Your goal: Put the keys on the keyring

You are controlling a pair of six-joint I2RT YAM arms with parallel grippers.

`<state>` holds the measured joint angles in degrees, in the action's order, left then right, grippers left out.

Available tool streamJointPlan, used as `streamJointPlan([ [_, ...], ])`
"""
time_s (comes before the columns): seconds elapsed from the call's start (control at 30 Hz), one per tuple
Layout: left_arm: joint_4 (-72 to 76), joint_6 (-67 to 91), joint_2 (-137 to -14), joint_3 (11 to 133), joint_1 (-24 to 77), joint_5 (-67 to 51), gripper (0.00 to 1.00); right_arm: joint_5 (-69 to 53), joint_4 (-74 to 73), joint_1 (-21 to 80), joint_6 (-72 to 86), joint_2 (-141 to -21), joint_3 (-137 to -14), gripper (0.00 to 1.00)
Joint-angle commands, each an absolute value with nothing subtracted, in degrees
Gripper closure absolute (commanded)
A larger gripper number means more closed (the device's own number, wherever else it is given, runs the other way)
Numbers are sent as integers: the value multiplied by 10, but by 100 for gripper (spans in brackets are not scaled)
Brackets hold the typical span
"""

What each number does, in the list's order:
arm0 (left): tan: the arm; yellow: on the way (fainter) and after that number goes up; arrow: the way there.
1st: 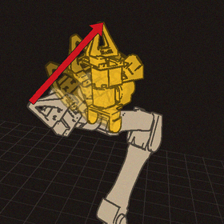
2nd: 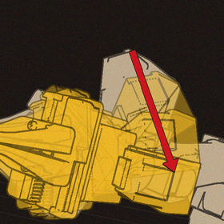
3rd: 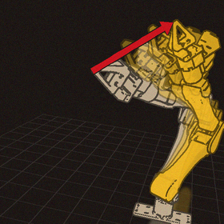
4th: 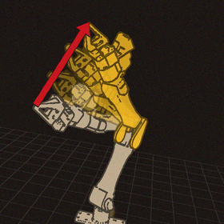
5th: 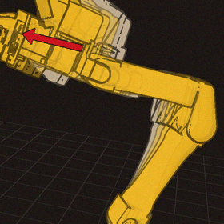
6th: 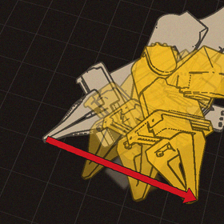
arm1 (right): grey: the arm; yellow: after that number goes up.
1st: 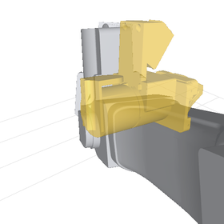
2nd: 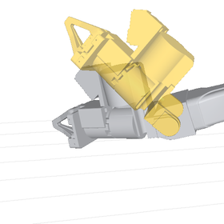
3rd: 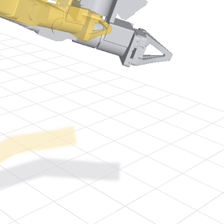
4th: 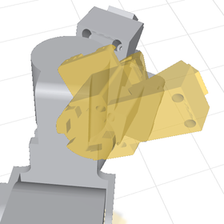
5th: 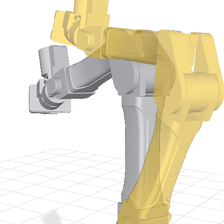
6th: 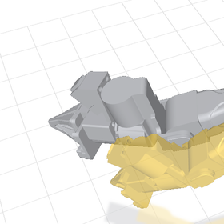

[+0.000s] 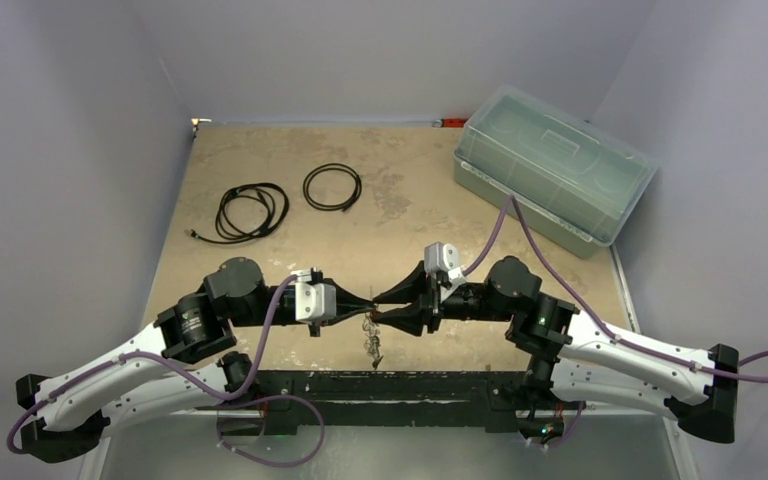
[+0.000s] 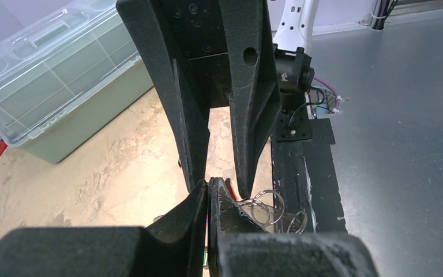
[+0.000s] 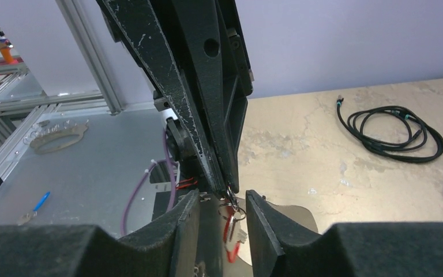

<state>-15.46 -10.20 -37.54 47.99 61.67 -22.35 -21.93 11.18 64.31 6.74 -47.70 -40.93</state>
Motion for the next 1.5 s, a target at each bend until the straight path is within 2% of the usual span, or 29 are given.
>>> streamJointPlan([
  [0.0, -106, -94, -369, 484, 618, -232, 100, -204, 131, 649, 51, -478, -430, 65],
  [0.2, -103, -91, -368, 483, 618, -234, 100, -194, 133, 650, 44, -487, -426, 78],
  [0.37, -99, -89, -367, 484, 618, -236, 100, -192, 135, 650, 42, -495, -427, 84],
  [0.43, -98, -89, -366, 483, 618, -236, 100, -190, 136, 650, 41, -496, -427, 92],
  [0.47, -98, -89, -366, 483, 618, -236, 100, -190, 137, 650, 40, -497, -427, 100],
  [0.5, -97, -88, -366, 483, 618, -236, 100, -189, 137, 650, 40, -497, -426, 100],
  [0.83, -90, -81, -360, 479, 618, -235, 100, -166, 156, 654, 25, -467, -406, 99],
  [0.97, -90, -81, -361, 479, 618, -235, 100, -187, 135, 654, 18, -472, -417, 61],
  [1.1, -90, -81, -359, 479, 618, -236, 100, -204, 137, 654, 12, -462, -412, 48],
  [1.2, -90, -81, -358, 479, 618, -237, 100, -212, 137, 654, 7, -460, -412, 48],
  [1.3, -89, -81, -359, 479, 618, -238, 100, -214, 143, 654, 5, -465, -411, 55],
  [1.47, -87, -80, -358, 479, 618, -237, 100, -212, 147, 654, 4, -476, -414, 78],
])
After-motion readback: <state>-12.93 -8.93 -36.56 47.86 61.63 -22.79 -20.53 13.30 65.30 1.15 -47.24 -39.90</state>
